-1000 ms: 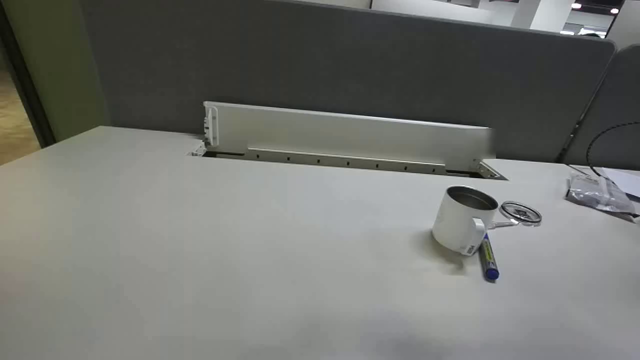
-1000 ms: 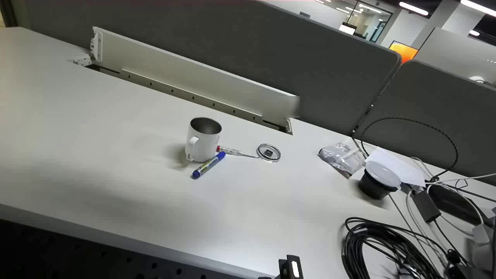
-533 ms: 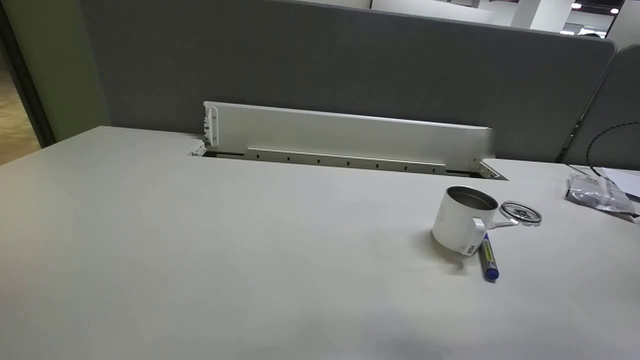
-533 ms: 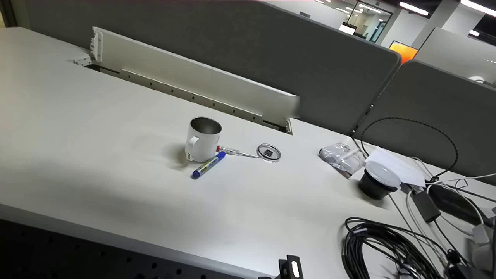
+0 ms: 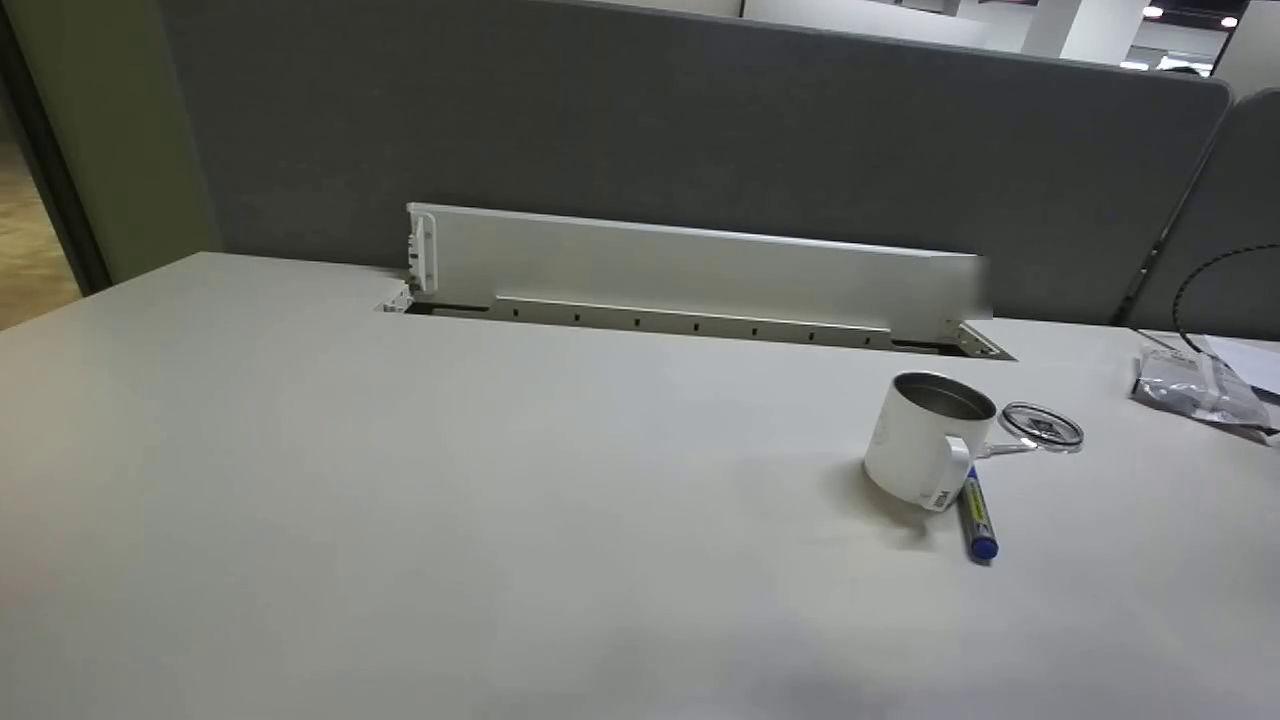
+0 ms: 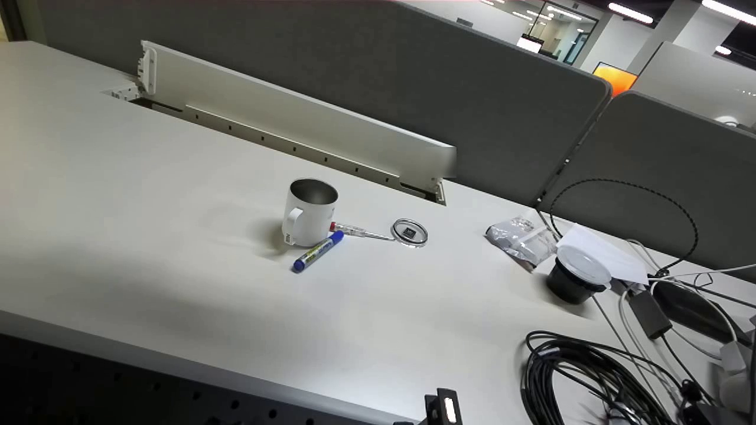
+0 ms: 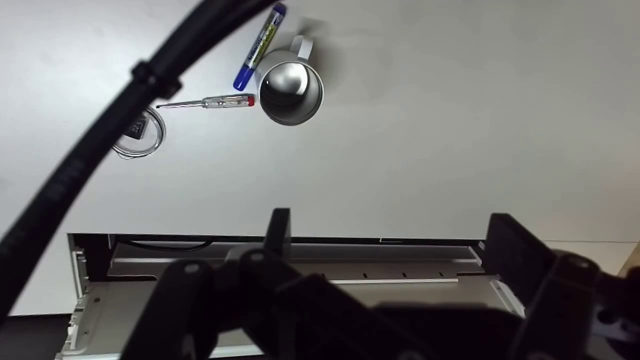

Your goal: Put the marker in the mug

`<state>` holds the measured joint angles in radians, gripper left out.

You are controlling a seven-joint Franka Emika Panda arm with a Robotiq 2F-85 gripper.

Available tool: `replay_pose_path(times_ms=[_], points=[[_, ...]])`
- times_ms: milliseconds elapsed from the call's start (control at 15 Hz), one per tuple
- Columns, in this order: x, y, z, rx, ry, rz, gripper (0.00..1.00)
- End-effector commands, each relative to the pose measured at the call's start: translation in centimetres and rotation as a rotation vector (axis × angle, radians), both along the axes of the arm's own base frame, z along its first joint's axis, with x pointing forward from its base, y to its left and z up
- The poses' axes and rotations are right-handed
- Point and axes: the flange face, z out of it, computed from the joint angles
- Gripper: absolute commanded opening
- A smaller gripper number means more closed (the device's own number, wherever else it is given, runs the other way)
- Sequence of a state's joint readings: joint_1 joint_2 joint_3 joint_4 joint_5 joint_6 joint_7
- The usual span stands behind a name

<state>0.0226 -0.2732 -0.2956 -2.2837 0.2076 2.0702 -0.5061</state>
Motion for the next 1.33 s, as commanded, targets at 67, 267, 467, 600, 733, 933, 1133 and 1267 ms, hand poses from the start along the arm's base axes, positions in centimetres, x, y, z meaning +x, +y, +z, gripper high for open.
replay_pose_path(times_ms=[67,267,467,600,733,933,1133,1267], points=[[0.1,-0.9,-1.4,-0.006,-0.015,-0.028,1.00],[0.5,-3.1,-5.0,-0.024,-0.025,-0.077,1.00],[0.7,-5.2,-10.2,-0.041,-0.041,-0.109,1.00],[0.9,-6.6,-14.6,-0.062,-0.037,-0.135,1.00],[1.0,-7.6,-18.9,-0.066,-0.010,-0.170,1.00],[0.3,-7.5,-20.2,-0.069,0.021,-0.182,1.00],[0.6,-7.8,-22.1,-0.077,0.046,-0.187,1.00],[0.8,-7.8,-21.7,-0.079,0.035,-0.188,1.00]])
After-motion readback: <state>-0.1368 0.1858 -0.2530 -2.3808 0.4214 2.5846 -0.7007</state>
